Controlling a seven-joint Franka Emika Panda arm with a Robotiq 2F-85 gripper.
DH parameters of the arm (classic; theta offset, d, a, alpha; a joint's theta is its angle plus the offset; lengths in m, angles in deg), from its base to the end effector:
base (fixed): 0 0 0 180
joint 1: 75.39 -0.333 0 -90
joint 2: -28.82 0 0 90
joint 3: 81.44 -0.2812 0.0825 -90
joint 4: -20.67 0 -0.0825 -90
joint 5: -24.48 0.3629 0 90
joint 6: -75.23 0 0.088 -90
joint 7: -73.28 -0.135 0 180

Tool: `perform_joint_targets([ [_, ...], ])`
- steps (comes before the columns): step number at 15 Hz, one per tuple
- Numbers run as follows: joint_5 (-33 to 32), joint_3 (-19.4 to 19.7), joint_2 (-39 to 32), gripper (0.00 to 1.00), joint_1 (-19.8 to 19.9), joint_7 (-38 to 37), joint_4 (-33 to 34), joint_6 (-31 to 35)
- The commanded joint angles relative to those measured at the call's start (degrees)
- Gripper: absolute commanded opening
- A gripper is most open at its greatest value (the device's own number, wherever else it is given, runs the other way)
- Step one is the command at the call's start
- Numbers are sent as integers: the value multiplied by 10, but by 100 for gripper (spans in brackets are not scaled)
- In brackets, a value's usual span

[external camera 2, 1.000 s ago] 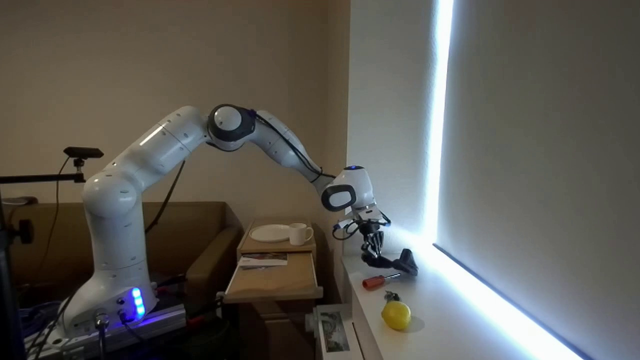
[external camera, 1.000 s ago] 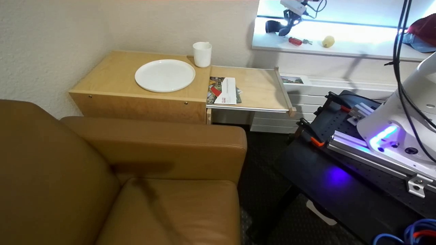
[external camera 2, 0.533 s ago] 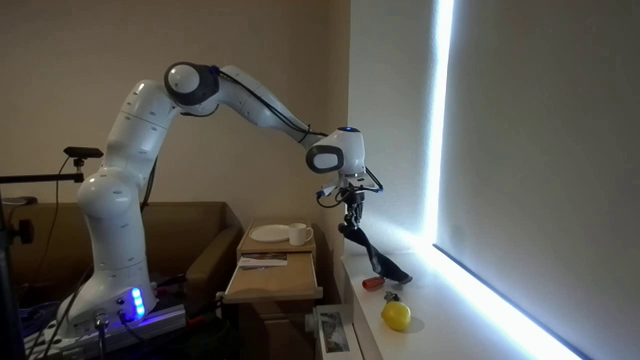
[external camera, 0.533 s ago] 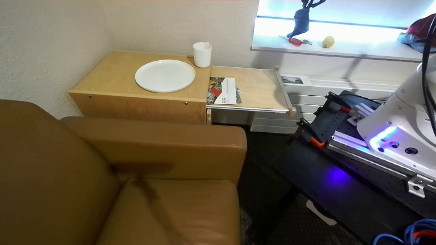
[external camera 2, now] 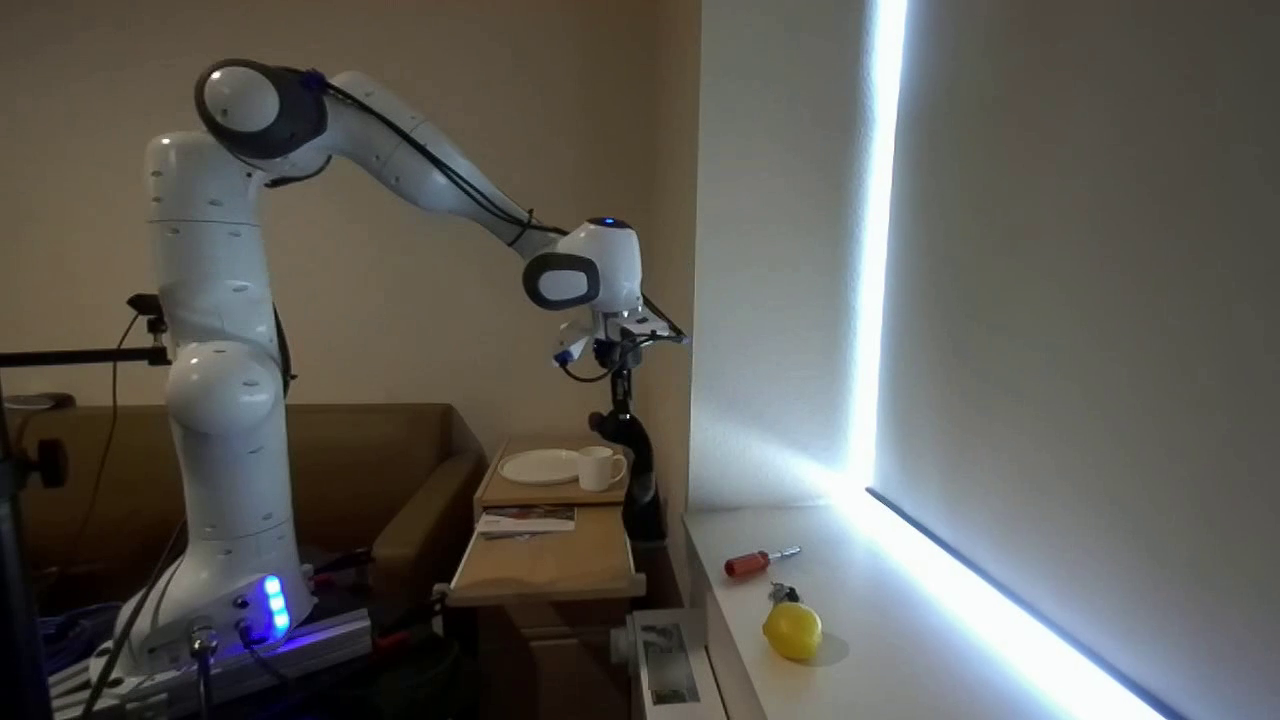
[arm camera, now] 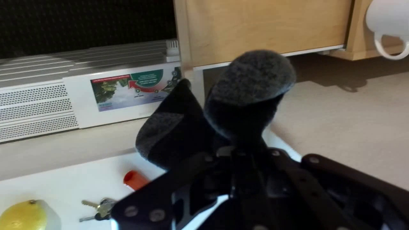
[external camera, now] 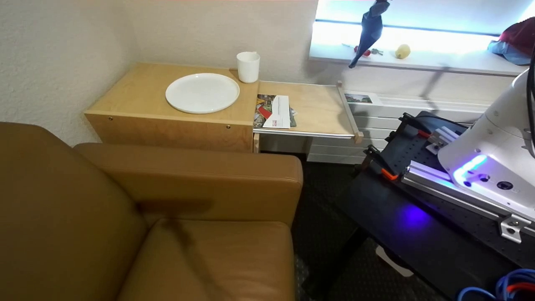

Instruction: Take the black sock from the window sill and place it on the white plate

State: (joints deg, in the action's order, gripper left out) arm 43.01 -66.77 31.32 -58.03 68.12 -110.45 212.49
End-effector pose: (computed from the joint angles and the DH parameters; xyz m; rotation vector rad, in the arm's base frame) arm 0.4398 -0.2649 0.3357 -2.6475 1.2334 -0.2941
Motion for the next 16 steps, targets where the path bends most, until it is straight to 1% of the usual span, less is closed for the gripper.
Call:
perform_joint_targets([
  [1, 36, -8, 44, 1, -27, -6, -54, 27],
  [2, 11, -5, 34, 6, -27, -9, -40, 18],
  [5, 24, -5, 41, 6, -33, -13, -46, 19],
  [6, 25, -4, 41, 1, -32, -13, -46, 19],
  [7, 9, -19, 33, 1, -43, -15, -54, 34],
  [9, -4, -56, 55, 1, -80, -13, -81, 46],
  [10, -3, -69, 59, 1, -94, -8, -82, 44],
  [13, -19, -129, 61, 1, -152, -27, -73, 56],
  [16, 42, -184, 53, 1, -221, -21, -57, 134],
])
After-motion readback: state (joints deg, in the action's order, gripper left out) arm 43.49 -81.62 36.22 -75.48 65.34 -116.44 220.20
